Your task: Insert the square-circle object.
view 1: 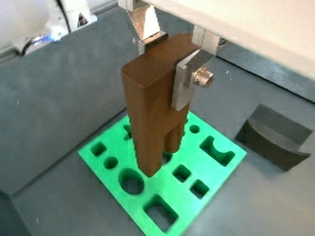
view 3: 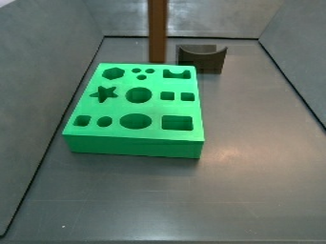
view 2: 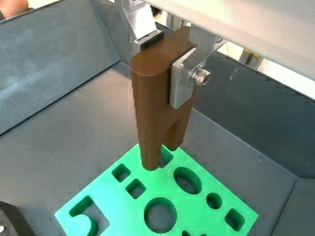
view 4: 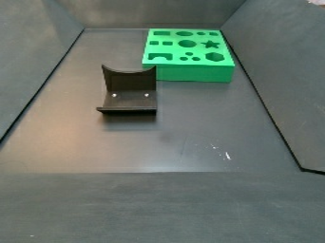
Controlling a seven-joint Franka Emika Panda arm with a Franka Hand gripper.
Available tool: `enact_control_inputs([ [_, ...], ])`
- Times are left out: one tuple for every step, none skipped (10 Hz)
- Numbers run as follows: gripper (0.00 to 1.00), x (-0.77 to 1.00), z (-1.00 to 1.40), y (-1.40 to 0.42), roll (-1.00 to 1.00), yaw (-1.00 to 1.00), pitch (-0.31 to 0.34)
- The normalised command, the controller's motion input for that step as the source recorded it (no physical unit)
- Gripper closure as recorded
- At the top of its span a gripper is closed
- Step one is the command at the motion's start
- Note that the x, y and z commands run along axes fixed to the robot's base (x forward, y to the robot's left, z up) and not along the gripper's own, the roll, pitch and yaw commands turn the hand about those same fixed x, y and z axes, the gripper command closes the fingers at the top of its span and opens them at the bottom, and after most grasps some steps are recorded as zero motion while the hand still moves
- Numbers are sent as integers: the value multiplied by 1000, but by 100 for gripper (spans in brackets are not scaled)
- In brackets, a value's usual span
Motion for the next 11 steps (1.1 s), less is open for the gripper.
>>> enact_control_inputs([
  [100,-446,-197,40,0,-797,-51],
  [100,-369,-97,37,0,-866,-33],
  [100,-354,-83,34,0,-883,-30],
  [100,-371,-57,29,1,-866,-26],
  [100,-557,-91,-3,0,-623,-29],
  [100,-646,-331,-14,-54,-537,-74],
  [100,-597,-514,0,-253,-594,-156],
  [100,-549,-486,0,-247,-651,-167],
  [100,-509,-449,0,-233,-686,-169],
  [100,-440,-377,0,-337,-666,-224],
  [100,-346,-169,-51,-421,-646,-260],
])
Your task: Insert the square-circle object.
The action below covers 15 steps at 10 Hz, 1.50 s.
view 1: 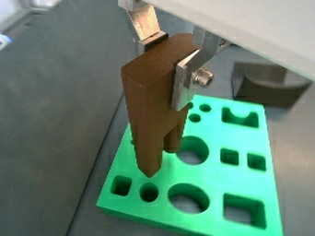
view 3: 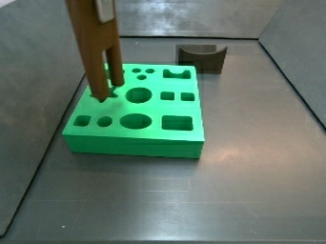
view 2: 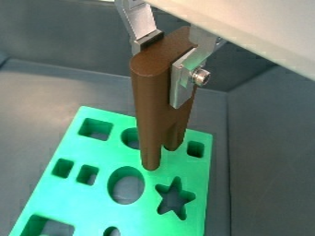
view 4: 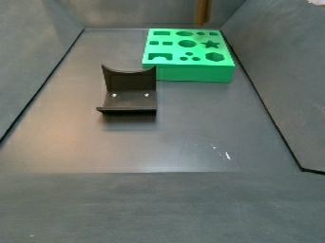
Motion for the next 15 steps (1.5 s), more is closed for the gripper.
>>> enact_control_inputs([
  [100,-186,0,-57,-317,-769,-239],
  [100,0,0,-3,-176,-957,-107],
  [100,0,6,-3,-63,-1000,-54],
  [100,0,0,0,0,-1000,-20],
  [100,0,0,0,0,-1000,-6],
  [100,0,0,0,0,-1000,-1],
  [100,0,-203,0,-14,-1000,-36],
  [100,0,-237,-114,-31,-991,-47],
  [100,0,-217,-471,6,-800,0],
  [100,0,-217,-474,7,-800,0],
  [100,0,-251,-274,0,-940,0],
  [100,0,-234,-146,0,-1000,0],
  [100,0,-203,0,0,-1000,0],
  [100,0,-171,0,0,-1000,0],
  [100,-286,-214,0,-37,-774,0],
])
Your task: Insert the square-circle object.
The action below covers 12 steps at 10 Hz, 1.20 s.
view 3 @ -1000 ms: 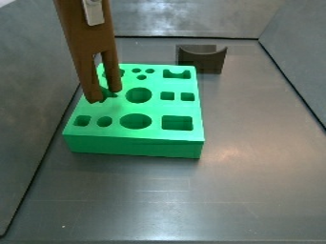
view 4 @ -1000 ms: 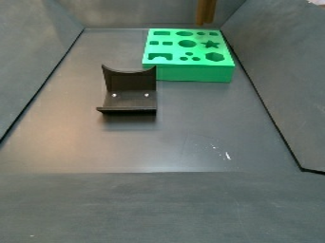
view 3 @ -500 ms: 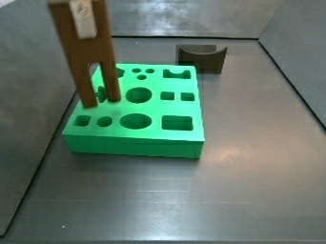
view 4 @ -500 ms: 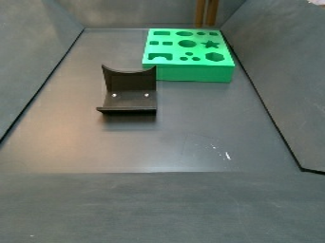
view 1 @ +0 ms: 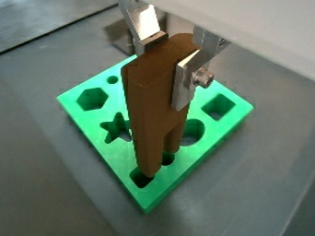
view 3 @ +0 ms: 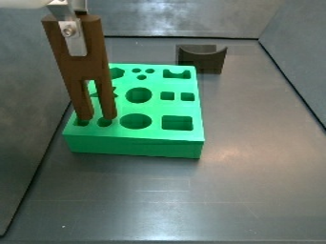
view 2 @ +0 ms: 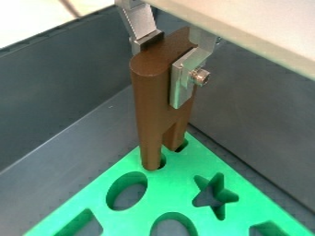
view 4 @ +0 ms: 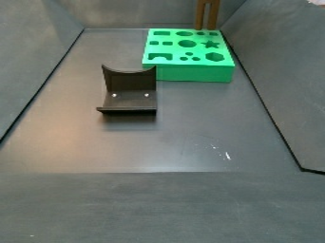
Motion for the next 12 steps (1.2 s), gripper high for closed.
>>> enact_control_inputs([
  [100,-457,-283,0,-9,-709,0],
  [100,-414,-183,-134,-74,-340,-20],
  [100,-100,0,0,-14,9,-1],
  [100,0,-103,0,10,0,0],
  [100,297,-443,111,0,0,14],
  [100,220,-389,186,0,229,0],
  [100,403,-429,94,-13,311,0],
  [100,491,-466,31,-53,186,0],
  [100,0,-257,-34,-124,0,-79],
  [100,-200,-166,0,-216,0,-130],
  [100,-329,-100,0,-240,0,-147],
  [100,-466,-23,9,-197,0,-164],
])
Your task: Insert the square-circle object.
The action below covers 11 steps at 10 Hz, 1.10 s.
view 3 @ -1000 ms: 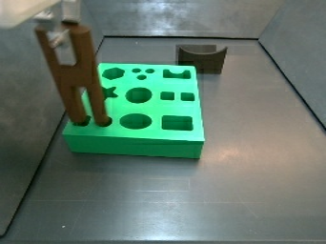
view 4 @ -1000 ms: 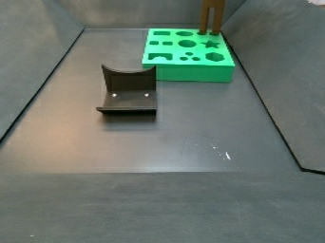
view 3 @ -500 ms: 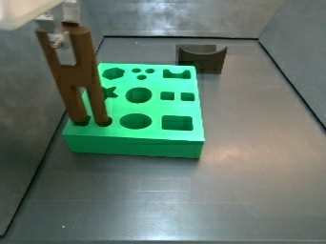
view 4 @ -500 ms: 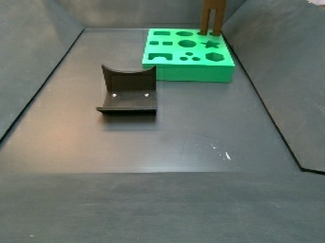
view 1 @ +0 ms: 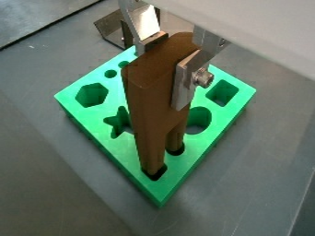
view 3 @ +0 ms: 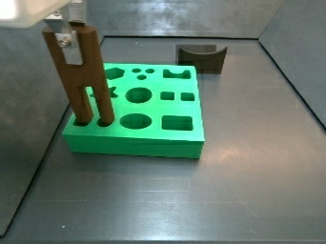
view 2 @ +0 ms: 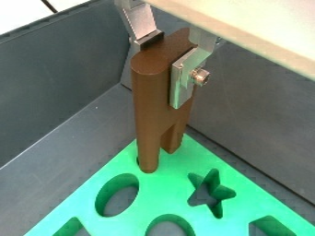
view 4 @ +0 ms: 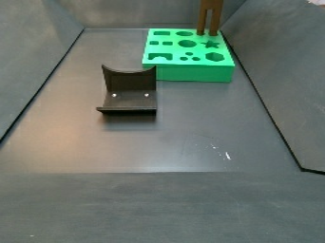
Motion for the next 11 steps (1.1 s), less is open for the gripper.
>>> enact_control_inputs([
  [100,-291,-23,0,-264,0,-149],
  [100,-14,-71,0,-290,-94,-109],
  [100,20,-129,0,-249,-69,-60],
  [100,169,-194,0,-214,-46,-20],
  [100,323,-331,0,-89,-14,0],
  [100,374,-383,0,0,0,1],
  [100,391,-346,0,-10,-31,3],
  [100,283,-377,0,0,-29,0],
  [100,49,-626,-9,93,0,-80],
  [100,86,-666,-74,331,0,-46],
  [100,54,-617,-43,346,0,-60],
])
